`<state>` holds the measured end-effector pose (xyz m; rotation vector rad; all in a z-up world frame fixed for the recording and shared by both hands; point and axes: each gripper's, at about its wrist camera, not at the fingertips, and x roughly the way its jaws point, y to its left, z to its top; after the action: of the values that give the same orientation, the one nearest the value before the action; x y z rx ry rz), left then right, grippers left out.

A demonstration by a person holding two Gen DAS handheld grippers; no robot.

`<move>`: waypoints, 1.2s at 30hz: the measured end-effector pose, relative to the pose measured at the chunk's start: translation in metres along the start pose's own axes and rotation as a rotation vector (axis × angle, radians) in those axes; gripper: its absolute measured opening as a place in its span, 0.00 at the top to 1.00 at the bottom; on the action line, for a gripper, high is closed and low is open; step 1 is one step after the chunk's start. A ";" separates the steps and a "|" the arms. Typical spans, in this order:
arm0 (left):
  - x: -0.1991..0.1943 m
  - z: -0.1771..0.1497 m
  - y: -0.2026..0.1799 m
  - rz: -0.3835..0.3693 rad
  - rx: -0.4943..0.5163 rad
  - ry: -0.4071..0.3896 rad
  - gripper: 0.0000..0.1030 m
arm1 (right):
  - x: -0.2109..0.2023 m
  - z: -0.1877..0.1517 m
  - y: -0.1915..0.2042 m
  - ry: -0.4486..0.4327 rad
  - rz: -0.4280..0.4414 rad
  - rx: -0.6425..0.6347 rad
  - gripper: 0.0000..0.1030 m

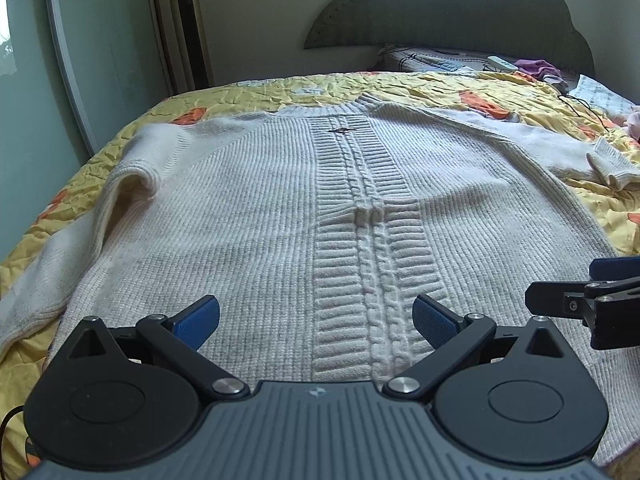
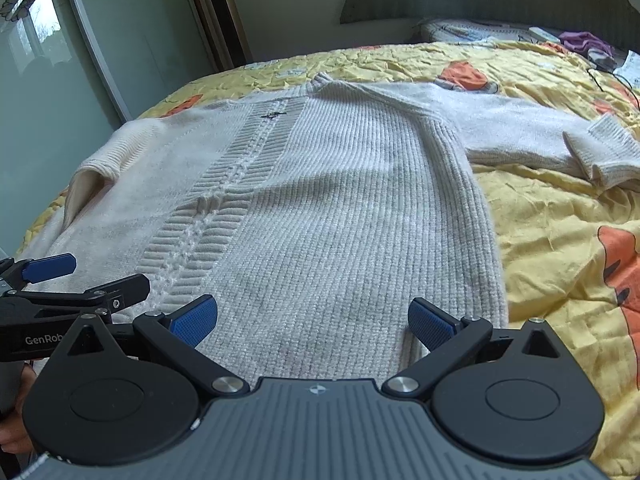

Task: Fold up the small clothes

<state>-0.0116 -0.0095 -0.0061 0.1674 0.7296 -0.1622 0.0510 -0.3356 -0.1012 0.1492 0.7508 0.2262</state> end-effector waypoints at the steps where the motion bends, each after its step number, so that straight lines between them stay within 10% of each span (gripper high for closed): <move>1: 0.000 0.001 -0.002 -0.004 0.010 0.002 0.00 | 0.000 0.000 -0.001 -0.012 -0.001 -0.012 0.00; 7: 0.007 0.008 -0.019 -0.027 0.046 0.004 0.00 | -0.006 -0.001 -0.005 -0.095 -0.058 -0.135 0.00; 19: 0.038 0.023 -0.046 0.034 0.046 -0.046 0.00 | -0.020 0.002 -0.068 -0.266 -0.512 -0.337 0.00; 27: 0.055 0.017 -0.054 0.060 0.070 -0.036 0.00 | 0.001 0.000 -0.118 -0.256 -0.838 -0.587 0.00; 36: 0.057 0.011 -0.056 0.066 0.068 -0.063 0.00 | 0.034 0.014 -0.174 -0.168 -0.925 -0.663 0.01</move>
<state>0.0258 -0.0715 -0.0420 0.2495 0.6552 -0.1289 0.1107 -0.4951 -0.1510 -0.7917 0.4819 -0.4219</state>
